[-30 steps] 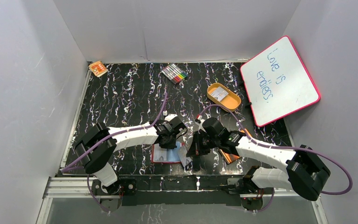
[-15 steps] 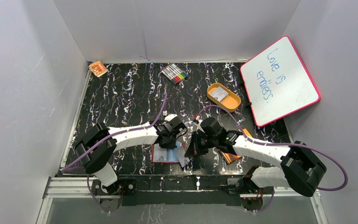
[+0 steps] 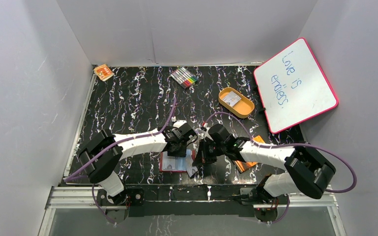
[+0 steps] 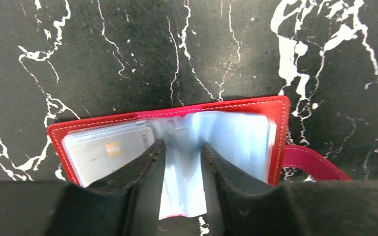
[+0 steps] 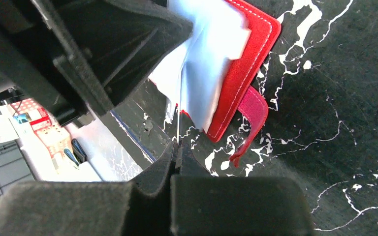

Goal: Put the credit cards into the card holder
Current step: Insert the credit card into the card holder.

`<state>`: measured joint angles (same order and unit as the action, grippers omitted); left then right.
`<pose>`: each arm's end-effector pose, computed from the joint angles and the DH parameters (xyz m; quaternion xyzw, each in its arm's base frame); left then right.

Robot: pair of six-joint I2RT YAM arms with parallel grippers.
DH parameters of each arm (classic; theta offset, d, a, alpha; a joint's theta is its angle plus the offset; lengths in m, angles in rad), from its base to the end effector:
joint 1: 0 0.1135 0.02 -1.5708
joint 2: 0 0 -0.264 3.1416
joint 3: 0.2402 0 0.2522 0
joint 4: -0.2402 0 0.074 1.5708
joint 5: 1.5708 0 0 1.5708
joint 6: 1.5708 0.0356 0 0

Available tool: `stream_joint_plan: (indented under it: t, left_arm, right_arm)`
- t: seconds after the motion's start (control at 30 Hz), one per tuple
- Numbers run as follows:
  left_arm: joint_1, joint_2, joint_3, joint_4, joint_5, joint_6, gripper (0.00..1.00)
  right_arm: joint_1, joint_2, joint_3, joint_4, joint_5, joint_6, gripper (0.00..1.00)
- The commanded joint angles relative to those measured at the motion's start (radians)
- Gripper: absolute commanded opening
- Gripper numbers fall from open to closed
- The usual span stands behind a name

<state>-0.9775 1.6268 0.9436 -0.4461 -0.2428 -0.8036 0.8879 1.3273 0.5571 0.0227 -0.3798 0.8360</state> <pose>0.1799 -0.2514 0.1708 0.0577 0.9672 -0.0947 0.2286 0.1491 0.2042 0.1694 -0.0988 0.8977 0.4109 0.1245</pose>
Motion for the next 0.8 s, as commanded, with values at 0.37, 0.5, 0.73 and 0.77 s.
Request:
stream_joint_plan:
  t: [0.37, 0.5, 0.73, 0.77]
  left_arm:
    - [-0.011, -0.075, 0.103, -0.134, -0.028, 0.027, 0.52]
    - [-0.011, -0.110, 0.127, -0.153, -0.037, 0.030, 0.58]
    - [-0.011, -0.186, 0.172, -0.214, -0.078, 0.021, 0.69]
    - [-0.009, -0.203, 0.175, -0.226, -0.089, 0.015, 0.70]
  right_arm:
    - [0.011, 0.079, 0.013, 0.130, -0.034, 0.019, 0.00]
    - [0.011, 0.084, 0.016, 0.131, -0.036, 0.020, 0.00]
    - [0.011, 0.097, 0.021, 0.131, -0.038, 0.024, 0.00]
    - [0.010, 0.096, 0.021, 0.130, -0.037, 0.024, 0.00]
